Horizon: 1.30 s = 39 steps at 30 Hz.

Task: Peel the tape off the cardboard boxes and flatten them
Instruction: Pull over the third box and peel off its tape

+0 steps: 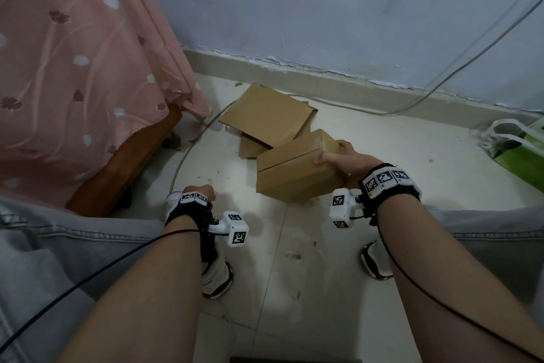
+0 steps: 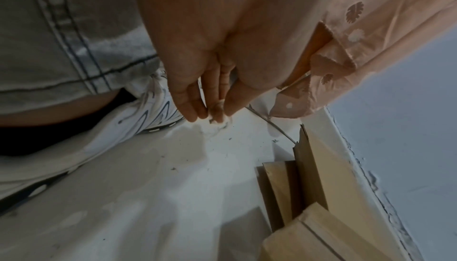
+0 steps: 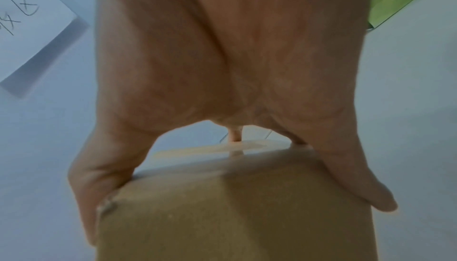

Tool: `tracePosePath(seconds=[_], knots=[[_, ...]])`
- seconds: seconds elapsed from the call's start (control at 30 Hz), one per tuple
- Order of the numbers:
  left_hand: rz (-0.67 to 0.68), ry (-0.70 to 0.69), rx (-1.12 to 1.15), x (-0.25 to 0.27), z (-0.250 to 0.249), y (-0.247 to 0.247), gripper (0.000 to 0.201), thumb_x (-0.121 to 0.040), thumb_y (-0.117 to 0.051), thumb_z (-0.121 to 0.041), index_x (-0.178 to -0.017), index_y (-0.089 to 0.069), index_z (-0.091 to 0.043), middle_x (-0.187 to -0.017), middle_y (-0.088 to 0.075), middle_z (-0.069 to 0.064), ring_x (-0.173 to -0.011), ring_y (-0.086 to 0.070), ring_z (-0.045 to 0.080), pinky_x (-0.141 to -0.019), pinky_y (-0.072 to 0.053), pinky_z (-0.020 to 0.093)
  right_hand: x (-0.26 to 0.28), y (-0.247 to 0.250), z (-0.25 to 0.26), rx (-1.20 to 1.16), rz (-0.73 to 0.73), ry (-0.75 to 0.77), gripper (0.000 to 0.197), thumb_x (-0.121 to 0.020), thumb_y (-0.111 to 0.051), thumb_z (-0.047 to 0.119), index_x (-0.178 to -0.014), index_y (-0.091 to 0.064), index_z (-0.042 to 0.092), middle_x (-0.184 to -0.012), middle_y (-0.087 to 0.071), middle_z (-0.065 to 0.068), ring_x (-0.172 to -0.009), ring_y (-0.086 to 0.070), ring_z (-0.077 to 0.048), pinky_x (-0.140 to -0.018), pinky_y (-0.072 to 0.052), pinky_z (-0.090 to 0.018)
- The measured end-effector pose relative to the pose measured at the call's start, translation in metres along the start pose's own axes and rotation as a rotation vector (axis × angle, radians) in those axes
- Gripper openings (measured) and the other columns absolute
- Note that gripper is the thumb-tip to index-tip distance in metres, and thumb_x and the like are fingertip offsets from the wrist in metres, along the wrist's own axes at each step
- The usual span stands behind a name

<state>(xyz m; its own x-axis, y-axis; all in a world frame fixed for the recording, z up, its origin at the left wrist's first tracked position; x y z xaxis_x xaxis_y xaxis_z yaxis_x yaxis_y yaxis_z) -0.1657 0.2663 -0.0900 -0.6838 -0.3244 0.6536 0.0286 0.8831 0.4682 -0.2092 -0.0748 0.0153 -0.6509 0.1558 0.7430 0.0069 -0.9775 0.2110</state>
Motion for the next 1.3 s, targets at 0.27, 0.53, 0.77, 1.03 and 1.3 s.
tracePosePath(seconds=[0.27,0.53,0.77,1.03,1.3], knots=[[0.024,-0.175,0.008,0.039,-0.031,-0.01,0.034,-0.096,-0.056,-0.023,-0.129,-0.061,-0.017,-0.127,-0.063,0.007,-0.117,-0.059,0.027,-0.084,-0.046,0.023,-0.002,-0.005,0.0,-0.065,0.016,0.001,0.108,-0.071,-0.083,0.033,-0.153,-0.013,0.033,-0.132,-0.041,-0.015,-0.108,-0.056,-0.037,-0.091,-0.053,-0.058],[0.196,-0.282,-0.014,0.051,-0.037,-0.038,0.013,-0.078,-0.079,-0.005,-0.07,-0.069,-0.01,-0.071,-0.066,0.004,-0.069,-0.06,0.012,-0.054,-0.043,0.01,0.001,0.01,0.015,-0.124,0.035,0.065,0.099,-0.076,-0.081,0.029,-0.151,-0.016,0.034,-0.125,-0.043,-0.01,-0.103,-0.057,-0.033,-0.089,-0.055,-0.055],[0.267,-0.304,-0.187,0.048,-0.042,-0.059,0.018,-0.08,-0.076,-0.003,-0.069,-0.067,-0.015,-0.072,-0.065,0.002,-0.078,-0.059,0.019,-0.075,-0.043,0.024,0.002,0.03,0.007,0.016,0.078,0.037,0.107,-0.06,-0.084,0.041,-0.149,-0.024,0.038,-0.13,-0.046,-0.009,-0.109,-0.058,-0.032,-0.093,-0.054,-0.051],[0.342,-0.312,-0.231,0.055,-0.051,-0.088,0.009,-0.079,-0.078,-0.006,-0.086,-0.072,-0.008,-0.09,-0.067,0.009,-0.084,-0.058,0.021,-0.076,-0.041,0.023,0.004,0.062,-0.018,-0.042,0.055,0.037,0.073,-0.083,-0.072,0.034,-0.144,-0.032,0.033,-0.12,-0.048,-0.006,-0.103,-0.057,-0.03,-0.088,-0.054,-0.047],[0.508,-0.343,-0.392,0.065,-0.056,-0.109,0.011,-0.082,-0.078,-0.029,-0.092,-0.077,-0.025,-0.101,-0.067,-0.007,-0.113,-0.034,0.027,-0.087,-0.05,0.032,0.009,0.097,-0.043,-0.076,-0.022,-0.024,0.086,-0.079,-0.076,0.037,-0.149,-0.026,0.032,-0.118,-0.048,-0.006,-0.102,-0.058,-0.03,-0.075,-0.056,-0.044]])
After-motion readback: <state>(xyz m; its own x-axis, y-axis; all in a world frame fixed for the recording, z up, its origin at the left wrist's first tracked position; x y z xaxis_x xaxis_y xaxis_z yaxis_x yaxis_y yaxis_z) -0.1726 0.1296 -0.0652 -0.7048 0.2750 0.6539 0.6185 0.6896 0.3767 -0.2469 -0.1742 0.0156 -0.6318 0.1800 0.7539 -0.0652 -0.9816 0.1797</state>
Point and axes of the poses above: each hand's wrist, its own x-axis away from the middle knuckle, its own y-axis out of the back of the hand, z = x × y, the point moved 2 cm from there along -x, towards the middle knuckle
